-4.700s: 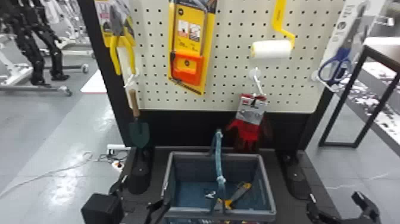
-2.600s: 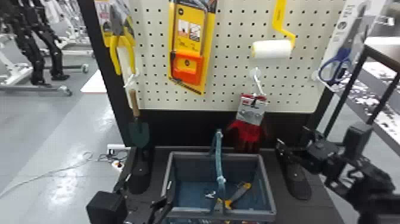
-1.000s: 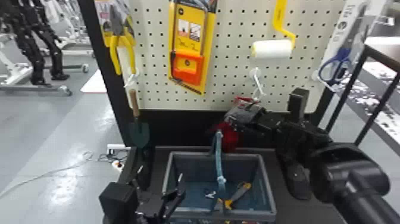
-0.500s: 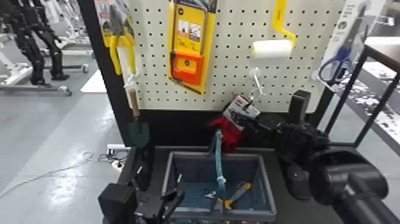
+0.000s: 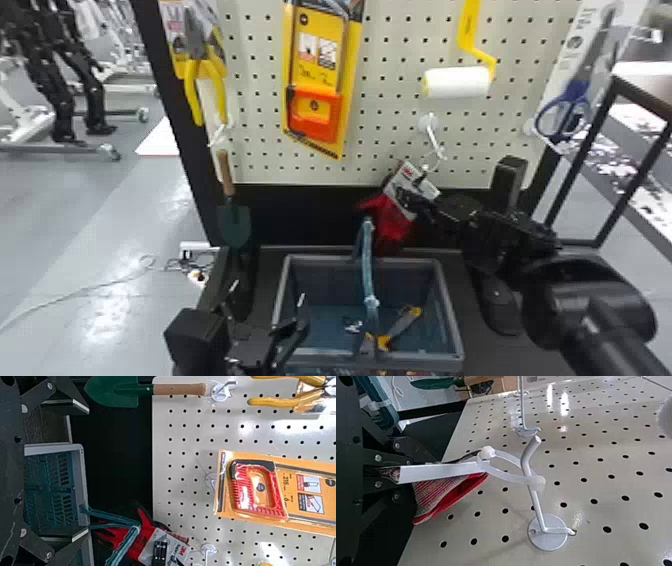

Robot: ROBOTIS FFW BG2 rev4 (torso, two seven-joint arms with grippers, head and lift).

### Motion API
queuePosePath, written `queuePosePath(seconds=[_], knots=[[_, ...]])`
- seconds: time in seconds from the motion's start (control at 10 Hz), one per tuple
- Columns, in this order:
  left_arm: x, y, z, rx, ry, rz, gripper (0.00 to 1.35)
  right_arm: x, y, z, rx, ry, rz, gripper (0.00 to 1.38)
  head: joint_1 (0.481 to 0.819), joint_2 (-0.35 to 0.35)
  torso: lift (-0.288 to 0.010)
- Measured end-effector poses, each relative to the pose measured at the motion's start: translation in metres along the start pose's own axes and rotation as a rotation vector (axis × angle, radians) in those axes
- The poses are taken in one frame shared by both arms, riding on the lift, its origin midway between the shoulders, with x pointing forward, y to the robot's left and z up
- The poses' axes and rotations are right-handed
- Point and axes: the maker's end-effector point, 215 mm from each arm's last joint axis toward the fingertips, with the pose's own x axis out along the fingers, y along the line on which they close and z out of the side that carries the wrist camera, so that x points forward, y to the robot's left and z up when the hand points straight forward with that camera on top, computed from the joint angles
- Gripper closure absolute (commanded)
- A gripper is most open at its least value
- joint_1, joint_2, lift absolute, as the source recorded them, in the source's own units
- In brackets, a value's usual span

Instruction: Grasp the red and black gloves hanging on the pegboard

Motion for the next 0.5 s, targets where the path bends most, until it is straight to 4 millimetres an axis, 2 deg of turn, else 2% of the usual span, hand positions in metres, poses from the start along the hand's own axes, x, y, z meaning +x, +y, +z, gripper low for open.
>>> queuePosePath(seconds=[0.5], knots=[[0.0000,-0.0011,-0.0012,-0.001,0.004,-0.002,0.24,-0.0014,-0.0012,-0.0011,0.006,-0.002,-0.005,1.29,0.549,0.000,-0.100]])
